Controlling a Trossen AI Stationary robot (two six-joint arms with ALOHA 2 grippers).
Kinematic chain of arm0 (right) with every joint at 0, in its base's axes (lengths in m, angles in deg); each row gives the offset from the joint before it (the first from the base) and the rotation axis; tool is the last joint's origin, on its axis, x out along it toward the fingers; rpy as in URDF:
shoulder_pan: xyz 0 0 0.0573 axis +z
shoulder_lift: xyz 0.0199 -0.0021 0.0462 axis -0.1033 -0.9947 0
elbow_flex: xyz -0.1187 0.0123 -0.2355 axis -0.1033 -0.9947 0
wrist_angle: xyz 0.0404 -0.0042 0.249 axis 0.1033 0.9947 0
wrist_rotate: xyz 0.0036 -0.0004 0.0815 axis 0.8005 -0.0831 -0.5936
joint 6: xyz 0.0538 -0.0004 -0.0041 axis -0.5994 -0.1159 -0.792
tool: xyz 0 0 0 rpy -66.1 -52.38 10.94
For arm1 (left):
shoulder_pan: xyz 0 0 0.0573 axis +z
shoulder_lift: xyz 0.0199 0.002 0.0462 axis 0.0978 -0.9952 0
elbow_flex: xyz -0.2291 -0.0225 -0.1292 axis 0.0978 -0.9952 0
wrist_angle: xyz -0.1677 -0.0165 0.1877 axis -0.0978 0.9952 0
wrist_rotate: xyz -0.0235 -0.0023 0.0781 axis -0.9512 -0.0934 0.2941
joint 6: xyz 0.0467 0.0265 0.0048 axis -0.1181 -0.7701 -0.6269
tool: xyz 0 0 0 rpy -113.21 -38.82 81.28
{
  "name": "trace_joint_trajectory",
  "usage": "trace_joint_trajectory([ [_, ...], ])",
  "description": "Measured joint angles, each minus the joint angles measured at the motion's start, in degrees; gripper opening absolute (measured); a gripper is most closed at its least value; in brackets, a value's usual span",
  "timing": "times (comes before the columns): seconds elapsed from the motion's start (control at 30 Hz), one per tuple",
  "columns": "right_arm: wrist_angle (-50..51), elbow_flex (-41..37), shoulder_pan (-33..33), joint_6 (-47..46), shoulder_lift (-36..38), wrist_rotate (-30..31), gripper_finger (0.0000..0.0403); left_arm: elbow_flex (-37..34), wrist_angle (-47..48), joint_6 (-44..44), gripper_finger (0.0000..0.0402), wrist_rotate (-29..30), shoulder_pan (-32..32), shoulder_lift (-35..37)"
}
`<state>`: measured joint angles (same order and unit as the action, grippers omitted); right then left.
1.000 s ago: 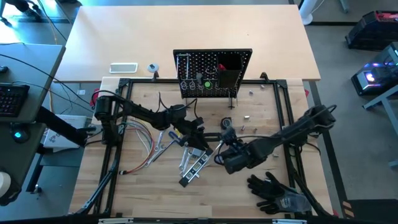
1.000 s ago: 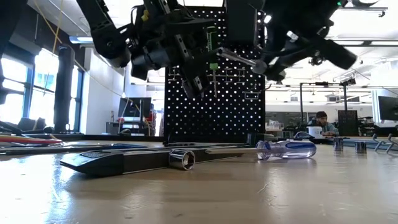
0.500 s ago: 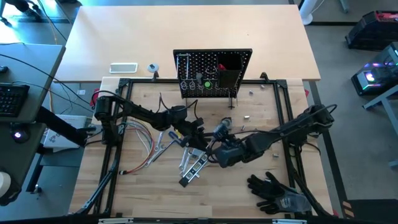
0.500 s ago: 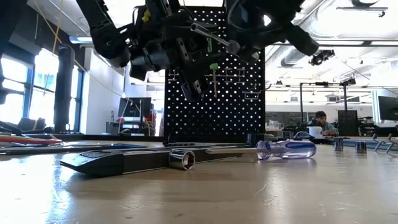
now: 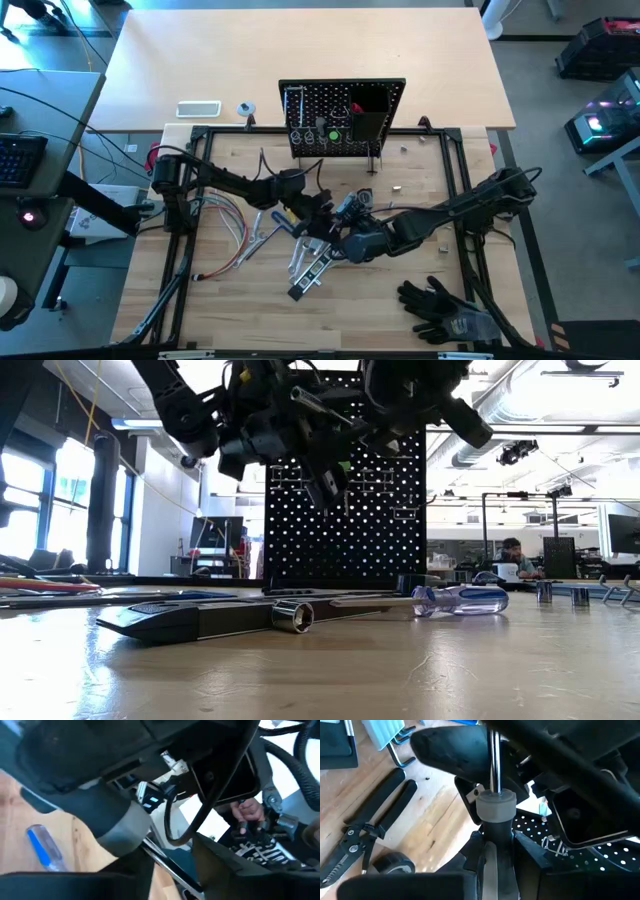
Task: Hang tools onto peg board
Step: Hang the gray screwdriver on the peg board
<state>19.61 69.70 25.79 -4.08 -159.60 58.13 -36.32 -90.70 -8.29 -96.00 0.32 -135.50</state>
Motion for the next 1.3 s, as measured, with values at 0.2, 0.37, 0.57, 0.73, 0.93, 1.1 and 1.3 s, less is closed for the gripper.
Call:
trace_joint_trajectory([
  [0.2, -0.68, 0.33, 0.32, -1.87, 0.15, 1.63, 0.005, -0.08, 4.12, -5.43, 0.0011, 3.28, 0.26, -0.44],
  [0.37, -1.37, 0.24, 0.49, -2.65, 0.07, 2.52, 0.0062, 0.03, 6.92, -9.76, 0.0003, 5.54, 0.23, -0.26],
  [0.57, -0.55, 0.15, 1.67, -8.43, 0.43, 5.02, 0.0065, 0.15, 6.99, -12.79, 0.0001, 6.51, 0.22, -0.13],
  [0.73, 2.94, 0.11, 2.69, -15.37, 1.87, 5.71, 0.0068, 0.33, 7.1, -14.09, 0.0001, 6.62, 0.65, 0.0],
  [0.93, 8.0, -0.02, 4.33, -21.39, 3.47, 6.47, 0.0099, 0.34, 6.94, -14.9, 0.0, 5.71, 1.47, 0.07],
  [1.1, 11.7, -0.11, 5.25, -25.74, 5.25, 8.3, 0.0134, 0.27, 7.45, -16.49, 0.0001, 3.47, 1.55, 0.09],
  [1.3, 13.89, -0.11, 5.97, -35.03, 8.45, 6.86, 0.0154, 0.23, 8.7, -18.27, 0.0001, 4.07, 1.4, 0.13],
])
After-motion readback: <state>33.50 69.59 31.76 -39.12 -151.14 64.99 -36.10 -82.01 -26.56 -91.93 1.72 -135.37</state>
